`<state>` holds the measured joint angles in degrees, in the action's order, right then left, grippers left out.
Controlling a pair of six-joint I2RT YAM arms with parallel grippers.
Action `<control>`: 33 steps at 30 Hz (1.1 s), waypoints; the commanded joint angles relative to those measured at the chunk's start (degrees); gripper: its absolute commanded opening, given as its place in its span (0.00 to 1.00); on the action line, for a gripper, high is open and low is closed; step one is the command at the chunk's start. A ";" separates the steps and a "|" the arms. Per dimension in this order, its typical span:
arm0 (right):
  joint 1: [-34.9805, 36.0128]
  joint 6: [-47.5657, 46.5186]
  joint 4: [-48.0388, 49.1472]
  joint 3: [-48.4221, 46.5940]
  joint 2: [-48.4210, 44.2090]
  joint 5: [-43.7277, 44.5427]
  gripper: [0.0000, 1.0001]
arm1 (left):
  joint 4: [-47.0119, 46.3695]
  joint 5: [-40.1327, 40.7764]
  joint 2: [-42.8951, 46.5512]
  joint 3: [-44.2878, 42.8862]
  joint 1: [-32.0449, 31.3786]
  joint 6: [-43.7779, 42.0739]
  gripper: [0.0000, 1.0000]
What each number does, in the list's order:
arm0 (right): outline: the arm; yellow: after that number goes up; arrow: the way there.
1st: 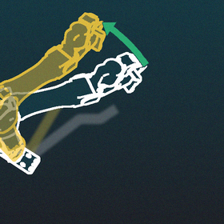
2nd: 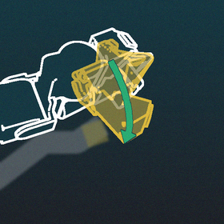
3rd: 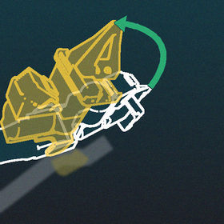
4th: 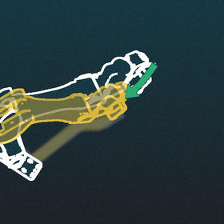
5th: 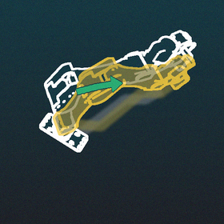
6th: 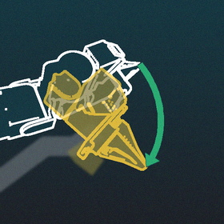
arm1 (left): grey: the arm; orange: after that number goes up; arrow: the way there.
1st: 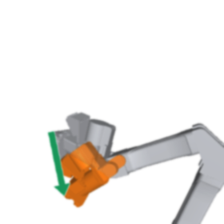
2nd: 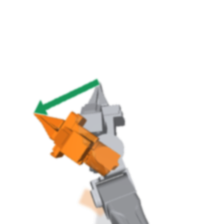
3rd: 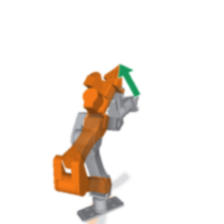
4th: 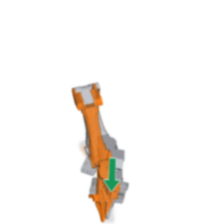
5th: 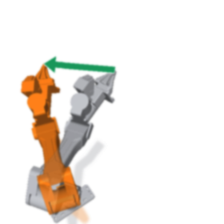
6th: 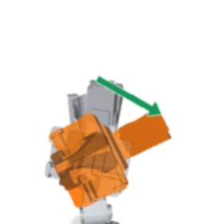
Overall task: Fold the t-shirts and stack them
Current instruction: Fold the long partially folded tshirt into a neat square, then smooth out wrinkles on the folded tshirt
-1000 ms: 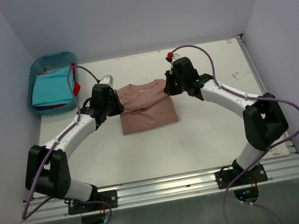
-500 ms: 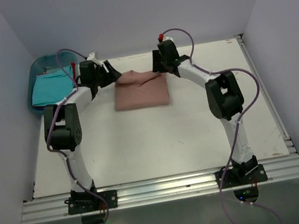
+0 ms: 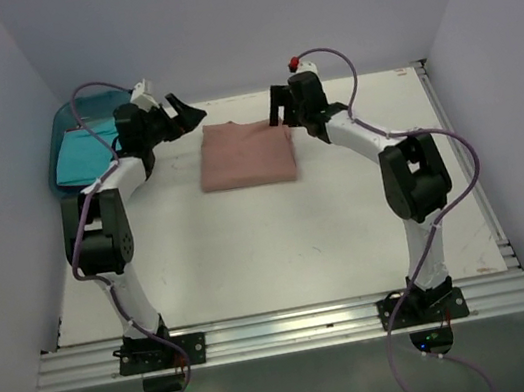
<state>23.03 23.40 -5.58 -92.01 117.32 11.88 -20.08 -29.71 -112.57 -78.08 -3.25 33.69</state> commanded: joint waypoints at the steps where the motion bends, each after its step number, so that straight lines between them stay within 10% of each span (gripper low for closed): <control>1: 0.35 -0.29 5.23 0.34 -2.02 -10.17 0.87 | -2.33 -3.59 -0.19 1.35 -0.01 0.14 1.00; 2: -0.08 0.07 5.06 -2.10 -0.79 -18.82 0.76 | -3.03 -5.08 -1.23 1.96 -0.09 0.41 1.00; 3: -0.52 2.59 4.36 -4.04 0.70 -24.57 0.12 | -3.56 -6.05 -1.77 2.06 -0.09 0.76 1.00; 4: -0.79 4.97 3.22 -6.32 4.98 -28.19 0.00 | -4.18 -6.75 -2.47 2.06 -0.09 1.37 1.00; 14: -0.88 15.88 -0.65 -24.70 21.53 -39.74 0.00 | -10.68 -18.35 -12.75 -0.75 -0.18 7.96 1.00; 24: -0.44 12.73 -12.16 -20.67 21.64 -12.07 0.00 | -17.10 -23.29 -17.33 1.08 -0.80 14.12 1.00; 33: 0.09 11.41 -18.32 -18.13 21.29 -2.30 0.00 | -23.96 -18.81 -10.74 20.41 -5.27 15.53 1.00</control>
<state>23.90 37.10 -16.08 -113.01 139.85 0.91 -43.22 -49.91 -125.60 -63.37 -6.26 49.01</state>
